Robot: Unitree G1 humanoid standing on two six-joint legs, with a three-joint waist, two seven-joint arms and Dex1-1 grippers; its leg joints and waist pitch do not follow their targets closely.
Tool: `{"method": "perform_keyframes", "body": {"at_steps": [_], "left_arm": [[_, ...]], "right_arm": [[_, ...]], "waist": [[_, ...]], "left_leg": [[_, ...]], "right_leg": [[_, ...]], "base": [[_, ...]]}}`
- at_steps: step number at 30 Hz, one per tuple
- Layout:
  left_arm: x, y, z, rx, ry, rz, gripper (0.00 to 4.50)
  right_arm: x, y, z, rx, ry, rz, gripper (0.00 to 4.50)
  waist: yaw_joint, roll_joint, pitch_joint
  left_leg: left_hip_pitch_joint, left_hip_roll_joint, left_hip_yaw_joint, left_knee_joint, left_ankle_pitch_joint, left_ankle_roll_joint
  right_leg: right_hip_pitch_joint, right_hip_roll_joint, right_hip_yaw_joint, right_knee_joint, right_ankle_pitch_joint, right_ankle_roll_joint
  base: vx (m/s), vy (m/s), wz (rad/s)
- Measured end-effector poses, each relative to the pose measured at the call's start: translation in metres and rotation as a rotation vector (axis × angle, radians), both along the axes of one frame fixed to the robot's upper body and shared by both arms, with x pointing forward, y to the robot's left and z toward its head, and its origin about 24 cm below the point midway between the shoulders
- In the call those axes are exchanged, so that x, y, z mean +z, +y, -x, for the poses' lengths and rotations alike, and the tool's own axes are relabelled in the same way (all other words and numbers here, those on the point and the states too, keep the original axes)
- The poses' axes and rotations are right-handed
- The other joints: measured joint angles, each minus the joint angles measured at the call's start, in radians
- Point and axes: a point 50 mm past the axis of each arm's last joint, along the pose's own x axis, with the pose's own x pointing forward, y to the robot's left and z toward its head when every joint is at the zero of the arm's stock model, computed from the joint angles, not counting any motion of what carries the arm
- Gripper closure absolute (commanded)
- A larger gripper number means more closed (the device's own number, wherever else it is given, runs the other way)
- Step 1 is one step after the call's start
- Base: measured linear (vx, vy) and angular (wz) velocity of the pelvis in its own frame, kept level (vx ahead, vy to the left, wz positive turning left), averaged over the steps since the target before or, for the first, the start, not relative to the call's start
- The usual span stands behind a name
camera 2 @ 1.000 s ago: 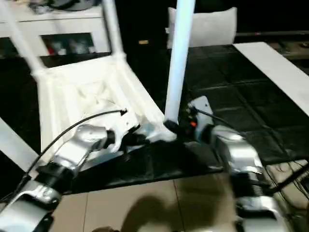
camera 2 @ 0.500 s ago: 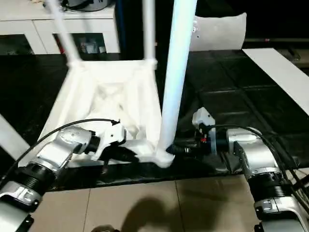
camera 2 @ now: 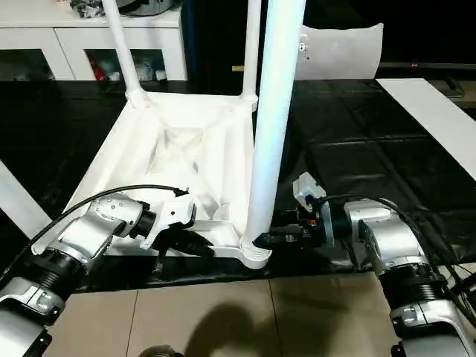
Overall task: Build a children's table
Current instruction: Rotate leg to tighten
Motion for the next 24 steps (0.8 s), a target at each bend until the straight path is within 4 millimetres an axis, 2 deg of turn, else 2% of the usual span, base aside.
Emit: {"method": "perform_keyframes", "body": {"at_steps": [3,6,9,10,12,14,15,16,18,19,21,24], "left_arm": [[-0.001,-0.004,0.0,0.029,0.021,0.022,4.5],[-0.003,-0.011,-0.003,0.135,0.015,0.033,4.5],[-0.005,-0.015,-0.008,0.261,0.009,0.035,4.5],[-0.006,-0.018,-0.01,0.309,0.006,0.033,4.5],[-0.006,-0.018,-0.014,0.384,0.002,0.033,4.5],[-0.006,-0.02,-0.021,0.524,0.008,0.023,4.5],[-0.005,-0.022,-0.023,0.563,0.011,0.025,4.5],[-0.005,-0.029,-0.023,0.593,0.019,0.028,4.5],[-0.006,-0.034,-0.024,0.631,0.011,0.018,4.5],[-0.006,-0.037,-0.024,0.65,0.002,0.015,4.5],[-0.005,-0.041,-0.025,0.675,-0.016,0.016,4.5],[-0.005,-0.047,-0.026,0.696,-0.021,0.023,4.5]], "right_arm": [[-0.002,-0.002,0.006,-0.037,0.012,-0.022,2.48],[-0.006,-0.002,0.004,-0.179,-0.006,-0.04,2.49],[-0.011,0.006,-0.006,-0.354,-0.051,-0.038,2.49],[-0.012,0.011,-0.011,-0.423,-0.07,-0.024,2.5],[-0.012,0.022,-0.021,-0.514,-0.081,-0.014,2.51],[-0.012,0.045,-0.036,-0.705,-0.049,-0.018,2.54],[-0.011,0.051,-0.041,-0.753,-0.051,-0.002,2.54],[-0.01,0.052,-0.043,-0.795,-0.057,0.019,2.54],[-0.011,0.057,-0.046,-0.847,-0.059,0.032,2.54],[-0.012,0.06,-0.047,-0.878,-0.065,0.031,2.54],[-0.013,0.063,-0.049,-0.921,-0.073,0.014,1.99],[-0.014,0.063,-0.049,-0.954,-0.075,-0.023,1.8]], "waist": [[0.006,0.0,0.0],[-0.004,0.001,0.0],[-0.042,0.001,-0.001],[-0.061,0.001,0.0],[-0.084,0.001,0.0],[-0.119,0.001,0.0],[-0.133,0.003,-0.001],[-0.141,0.006,-0.002],[-0.149,0.006,-0.002],[-0.153,0.005,-0.002],[-0.152,0.005,-0.002],[-0.149,0.005,-0.002]], "left_leg": [[0.0,-0.001,0.0,0.0,0.0,0.0],[0.002,-0.001,0.001,0.0,0.0,-0.001],[0.002,0.0,0.001,0.0,0.002,-0.002],[0.003,0.0,0.001,0.0,0.002,-0.002],[0.004,0.0,-0.001,0.001,0.002,-0.002],[0.003,0.004,-0.007,0.003,0.001,-0.003],[-0.001,0.01,-0.011,0.003,0.001,-0.003],[0.0,0.016,-0.017,0.002,0.001,-0.003],[0.003,0.016,-0.017,0.0,0.0,-0.005],[0.01,0.014,-0.016,-0.001,-0.002,-0.007],[0.01,0.013,-0.016,-0.001,-0.004,-0.007],[0.01,0.012,-0.016,-0.005,-0.005,-0.007]], "right_leg": [[0.001,-0.001,0.0,0.0,0.0,0.001],[0.002,-0.001,0.001,0.001,0.0,0.001],[0.002,-0.001,-0.002,-0.001,0.0,0.001],[0.003,-0.001,-0.003,-0.001,0.0,0.001],[0.004,-0.001,-0.007,-0.004,0.0,0.001],[0.007,-0.001,-0.023,-0.014,0.0,0.001],[0.009,-0.001,-0.037,-0.025,0.0,0.001],[0.017,-0.001,-0.054,-0.041,0.0,0.001],[0.026,0.0,-0.054,-0.047,0.0,0.001],[0.027,-0.001,-0.053,-0.047,0.0,0.001],[0.028,-0.002,-0.053,-0.047,0.0,0.001],[0.027,-0.003,-0.052,-0.046,0.0,0.0]], "base": [[0.0,0.0,0.0],[0.0,0.0,0.0],[0.0,0.0,0.0],[0.0,0.0,0.0],[0.0,0.0,0.0],[0.0,0.0,0.0],[0.0,0.0,0.0],[0.0,0.0,0.0],[0.0,0.0,0.0],[0.0,0.0,0.0],[0.0,0.0,0.0],[0.0,0.0,0.0]]}}
